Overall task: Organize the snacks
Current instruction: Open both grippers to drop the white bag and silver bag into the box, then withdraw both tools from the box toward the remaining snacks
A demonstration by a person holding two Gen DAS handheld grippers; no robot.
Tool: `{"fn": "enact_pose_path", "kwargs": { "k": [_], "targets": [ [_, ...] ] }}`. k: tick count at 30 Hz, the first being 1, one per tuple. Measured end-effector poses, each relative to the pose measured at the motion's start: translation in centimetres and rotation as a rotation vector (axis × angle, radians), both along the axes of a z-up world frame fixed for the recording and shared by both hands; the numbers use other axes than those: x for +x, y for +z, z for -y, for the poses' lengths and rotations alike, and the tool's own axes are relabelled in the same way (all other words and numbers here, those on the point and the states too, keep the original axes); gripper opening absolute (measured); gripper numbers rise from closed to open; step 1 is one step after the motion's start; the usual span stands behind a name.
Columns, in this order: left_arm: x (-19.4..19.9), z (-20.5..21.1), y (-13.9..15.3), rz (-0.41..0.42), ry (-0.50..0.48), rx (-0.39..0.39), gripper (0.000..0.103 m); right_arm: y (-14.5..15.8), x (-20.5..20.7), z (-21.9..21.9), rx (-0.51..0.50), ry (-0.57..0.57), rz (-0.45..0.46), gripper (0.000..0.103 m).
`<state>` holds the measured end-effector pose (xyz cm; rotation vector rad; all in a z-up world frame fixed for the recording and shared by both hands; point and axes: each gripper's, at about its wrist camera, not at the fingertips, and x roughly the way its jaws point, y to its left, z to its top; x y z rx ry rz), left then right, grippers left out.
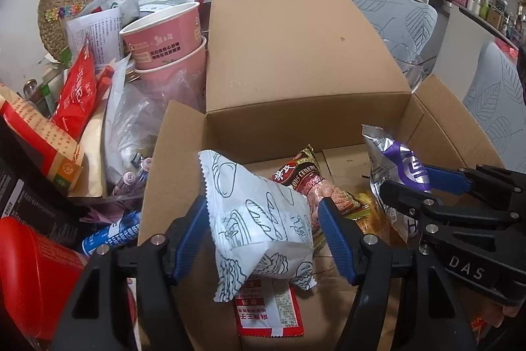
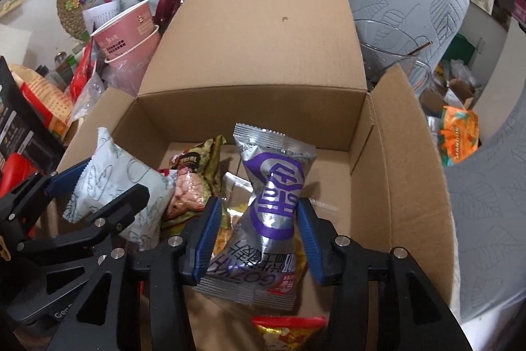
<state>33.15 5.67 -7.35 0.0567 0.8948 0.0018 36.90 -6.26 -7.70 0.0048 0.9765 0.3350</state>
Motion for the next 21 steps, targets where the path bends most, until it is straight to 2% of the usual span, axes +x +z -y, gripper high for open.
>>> {"fn": "enact_pose_path", "kwargs": {
  "k": [4, 7, 12, 16, 21],
  "targets": [
    [-0.3, 0.2, 0.3, -0.003, 0.006, 0.012, 0.068, 0.2, -0.3, -0.1, -0.011, -0.004, 0.006, 0.047],
    [-1.0, -0.1, 0.7, -0.008, 0.008, -0.009, 0.069, 0.3, -1.1, 0.3, 0.026, -0.017, 0.009, 0.047],
    [-2.3, -1.0, 2.2, 0.034, 0.03, -0.031, 0.076, 1.0, -2.1, 0.7, 0.078, -0.019, 0.012, 0.057],
    [-3.3, -1.5, 3.7, 0.062, 0.045, -0.04, 0.077, 2.2, -2.8, 0.8, 0.091, -0.022, 0.038, 0.067],
    [-4.9, -1.9, 5.9, 0.102, 0.053, -0.043, 0.077, 4.5, -4.2, 0.5, 0.056, -0.031, 0.088, 0.068]
  ]
}}
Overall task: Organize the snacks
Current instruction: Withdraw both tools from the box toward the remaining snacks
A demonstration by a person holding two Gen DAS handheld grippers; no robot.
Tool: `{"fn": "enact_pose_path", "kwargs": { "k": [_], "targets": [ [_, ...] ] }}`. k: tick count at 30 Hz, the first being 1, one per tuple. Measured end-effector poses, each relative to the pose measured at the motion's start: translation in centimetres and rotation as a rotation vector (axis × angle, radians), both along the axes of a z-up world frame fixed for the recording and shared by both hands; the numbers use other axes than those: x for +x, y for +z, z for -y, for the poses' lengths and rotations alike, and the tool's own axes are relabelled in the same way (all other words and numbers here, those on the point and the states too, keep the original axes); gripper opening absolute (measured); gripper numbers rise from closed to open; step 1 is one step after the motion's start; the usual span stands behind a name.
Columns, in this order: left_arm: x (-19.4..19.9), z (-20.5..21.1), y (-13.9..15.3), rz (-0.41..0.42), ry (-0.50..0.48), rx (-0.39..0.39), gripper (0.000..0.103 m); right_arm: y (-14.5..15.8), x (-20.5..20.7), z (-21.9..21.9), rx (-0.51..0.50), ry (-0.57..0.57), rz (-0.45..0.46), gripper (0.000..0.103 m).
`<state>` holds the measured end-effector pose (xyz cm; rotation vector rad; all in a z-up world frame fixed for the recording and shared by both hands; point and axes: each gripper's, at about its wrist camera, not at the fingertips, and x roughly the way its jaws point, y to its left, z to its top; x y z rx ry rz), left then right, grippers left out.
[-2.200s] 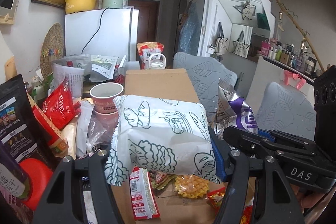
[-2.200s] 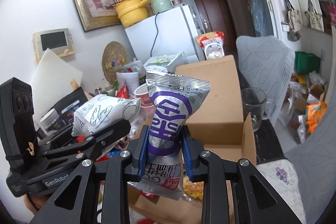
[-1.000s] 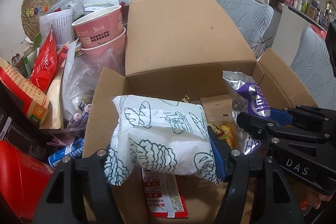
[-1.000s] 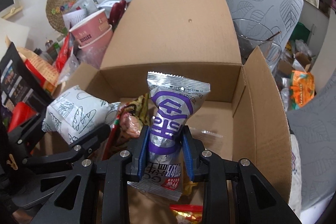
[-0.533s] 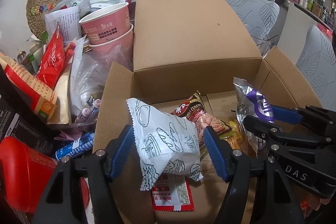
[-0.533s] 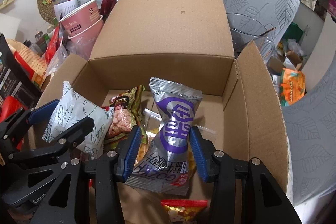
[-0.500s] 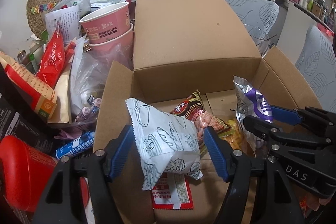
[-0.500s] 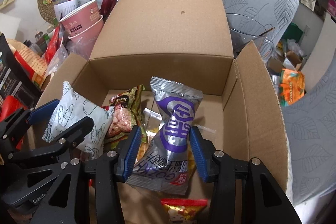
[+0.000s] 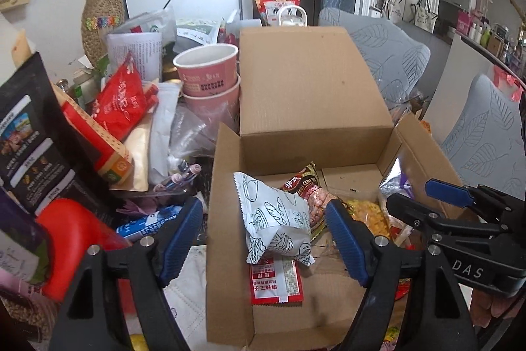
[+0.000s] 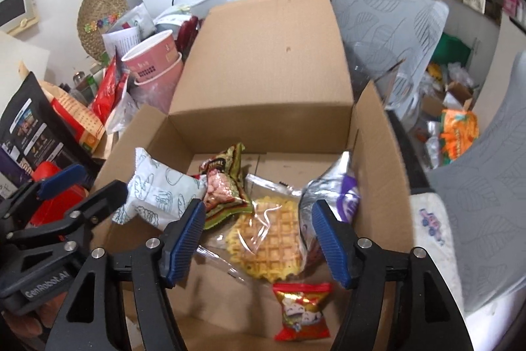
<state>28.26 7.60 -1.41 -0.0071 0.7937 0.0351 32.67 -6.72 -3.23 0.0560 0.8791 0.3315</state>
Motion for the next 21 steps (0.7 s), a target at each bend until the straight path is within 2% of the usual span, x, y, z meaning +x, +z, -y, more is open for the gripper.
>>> {"fn": "enact_pose_path", "kwargs": {
  "k": [18, 21],
  "targets": [
    [-8.6, 1.0, 8.1, 0.155, -0.042, -0.011, 0.077, 9.1, -9.6, 1.2, 0.008, 0.012, 0.218, 0.068],
    [-10.3, 1.3, 9.0, 0.176, -0.049, -0.008, 0.077, 10.0, -11.7, 1.4, 0.013, 0.014, 0.255, 0.071]
  ]
}}
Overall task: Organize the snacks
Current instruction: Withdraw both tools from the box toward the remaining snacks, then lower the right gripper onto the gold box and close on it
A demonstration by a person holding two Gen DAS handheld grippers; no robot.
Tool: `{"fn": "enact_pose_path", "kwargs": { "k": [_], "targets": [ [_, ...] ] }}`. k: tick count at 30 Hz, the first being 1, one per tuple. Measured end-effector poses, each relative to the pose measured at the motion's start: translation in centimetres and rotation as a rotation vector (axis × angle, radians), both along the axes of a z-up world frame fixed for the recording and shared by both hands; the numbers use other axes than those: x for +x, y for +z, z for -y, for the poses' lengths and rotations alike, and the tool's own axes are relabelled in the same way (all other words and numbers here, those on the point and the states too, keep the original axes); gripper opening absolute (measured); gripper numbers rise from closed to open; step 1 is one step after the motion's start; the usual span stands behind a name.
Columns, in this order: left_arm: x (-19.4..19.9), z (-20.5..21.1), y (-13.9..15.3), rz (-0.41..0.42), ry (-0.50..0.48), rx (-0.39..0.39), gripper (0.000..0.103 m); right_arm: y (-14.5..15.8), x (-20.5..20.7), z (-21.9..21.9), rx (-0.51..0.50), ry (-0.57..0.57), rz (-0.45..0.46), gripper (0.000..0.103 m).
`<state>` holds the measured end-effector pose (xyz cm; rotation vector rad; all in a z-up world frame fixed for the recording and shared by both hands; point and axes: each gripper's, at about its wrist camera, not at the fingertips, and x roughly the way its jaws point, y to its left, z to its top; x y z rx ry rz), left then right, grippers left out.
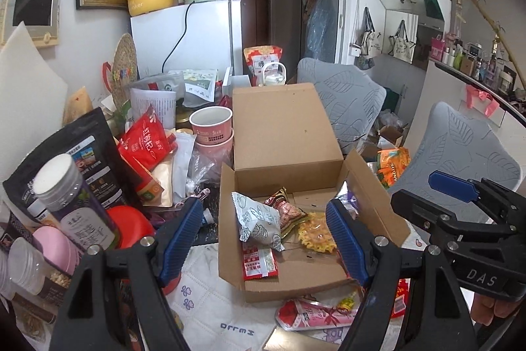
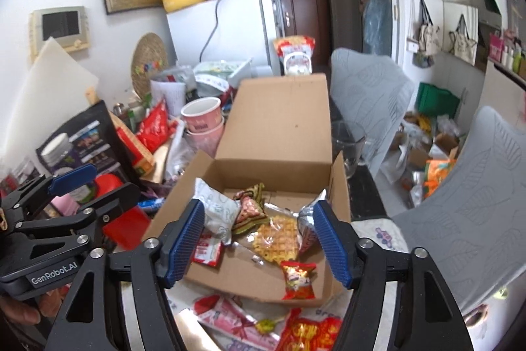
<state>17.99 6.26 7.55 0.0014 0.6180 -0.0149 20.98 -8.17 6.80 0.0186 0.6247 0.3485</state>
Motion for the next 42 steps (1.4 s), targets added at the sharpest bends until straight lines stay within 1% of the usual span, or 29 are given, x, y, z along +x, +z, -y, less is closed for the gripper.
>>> {"fn": "enact_pose_path", "kwargs": {
  "k": [6, 11, 18, 21, 27, 31, 38, 42],
  "targets": [
    [-3.1, 0.4, 1.1, 0.027, -0.019, -0.01, 0.077, 1.3, -3.8, 0.3, -0.007, 0.01, 0.051, 0.071],
    [-5.7, 0.8, 1.3, 0.033, -0.039, -0.011, 0.077, 1.8, -6.8, 1.1, -0.004, 0.01, 0.088, 0.073],
    [-9.3, 1.3, 1.1, 0.049, -0.067, -0.015, 0.078, 1.2, -10.4, 1.5, 0.001, 0.014, 0.106, 0.073],
    [-10.5, 1.4, 0.5, 0.042, -0.083, -0.02, 0.078, 0.7, -11.7, 1.6, 0.0, 0.019, 0.107, 0.073],
    [-12.7, 1.4, -1.1, 0.029, -0.102, -0.048, 0.078, -0.9, -13.8, 1.8, 0.01, 0.033, 0.09, 0.073],
    [-14.1, 1.6, -2.6, 0.014, -0.104, -0.04, 0.078, -2.6, -14.9, 1.9, 0.024, 0.036, 0.063, 0.073],
    [-15.0, 1.4, -5.0, -0.036, -0.136, -0.05, 0.078, -5.8, -16.0, 1.8, 0.05, 0.05, 0.007, 0.073],
    [-15.0, 0.6, -6.5, -0.06, -0.109, -0.058, 0.078, -8.0, -16.0, 1.7, 0.074, 0.068, -0.042, 0.073]
  ]
}}
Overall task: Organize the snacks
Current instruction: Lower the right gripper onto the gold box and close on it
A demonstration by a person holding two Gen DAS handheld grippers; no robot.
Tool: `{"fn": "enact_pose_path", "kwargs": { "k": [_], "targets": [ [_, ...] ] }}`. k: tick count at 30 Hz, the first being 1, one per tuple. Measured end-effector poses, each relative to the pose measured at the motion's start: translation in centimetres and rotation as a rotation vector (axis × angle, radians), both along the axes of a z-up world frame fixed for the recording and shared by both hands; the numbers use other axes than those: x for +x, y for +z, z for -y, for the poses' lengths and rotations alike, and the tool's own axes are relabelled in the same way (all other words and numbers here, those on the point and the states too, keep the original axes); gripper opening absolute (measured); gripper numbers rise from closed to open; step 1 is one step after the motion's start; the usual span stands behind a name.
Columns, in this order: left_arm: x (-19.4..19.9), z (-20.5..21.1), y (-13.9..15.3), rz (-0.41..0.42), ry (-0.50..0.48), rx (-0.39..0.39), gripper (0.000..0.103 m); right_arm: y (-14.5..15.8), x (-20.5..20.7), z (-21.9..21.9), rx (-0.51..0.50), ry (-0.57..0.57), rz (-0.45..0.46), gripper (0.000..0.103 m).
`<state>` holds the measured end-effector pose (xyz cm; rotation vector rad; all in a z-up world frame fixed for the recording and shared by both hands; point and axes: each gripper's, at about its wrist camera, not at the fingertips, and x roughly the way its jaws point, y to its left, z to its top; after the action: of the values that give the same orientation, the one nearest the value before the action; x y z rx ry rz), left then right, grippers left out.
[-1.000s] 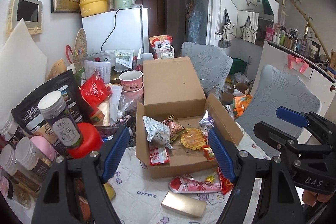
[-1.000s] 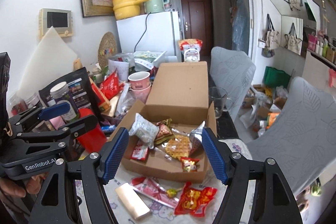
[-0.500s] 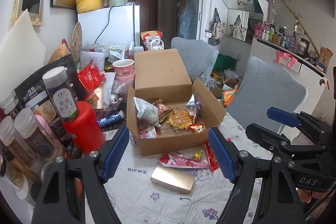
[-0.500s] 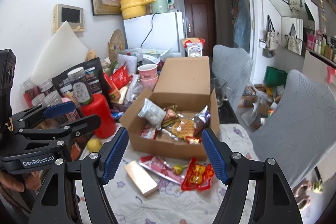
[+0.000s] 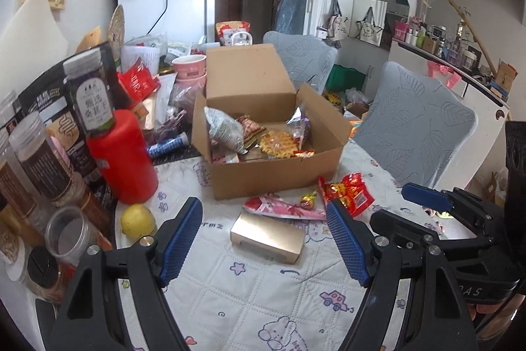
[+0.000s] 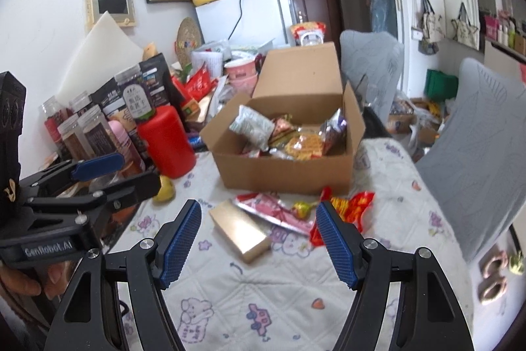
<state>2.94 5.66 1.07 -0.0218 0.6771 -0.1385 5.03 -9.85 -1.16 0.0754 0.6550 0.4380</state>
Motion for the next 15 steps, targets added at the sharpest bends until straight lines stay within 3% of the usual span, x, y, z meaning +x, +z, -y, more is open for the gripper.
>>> {"fn": "enact_pose_path", "kwargs": {
  "k": [15],
  "targets": [
    [2.5, -2.3, -6.1, -0.129, 0.027, 0.003, 0.078, -6.8, 3.4, -2.6, -0.014, 0.076, -0.14, 0.073]
  ]
}}
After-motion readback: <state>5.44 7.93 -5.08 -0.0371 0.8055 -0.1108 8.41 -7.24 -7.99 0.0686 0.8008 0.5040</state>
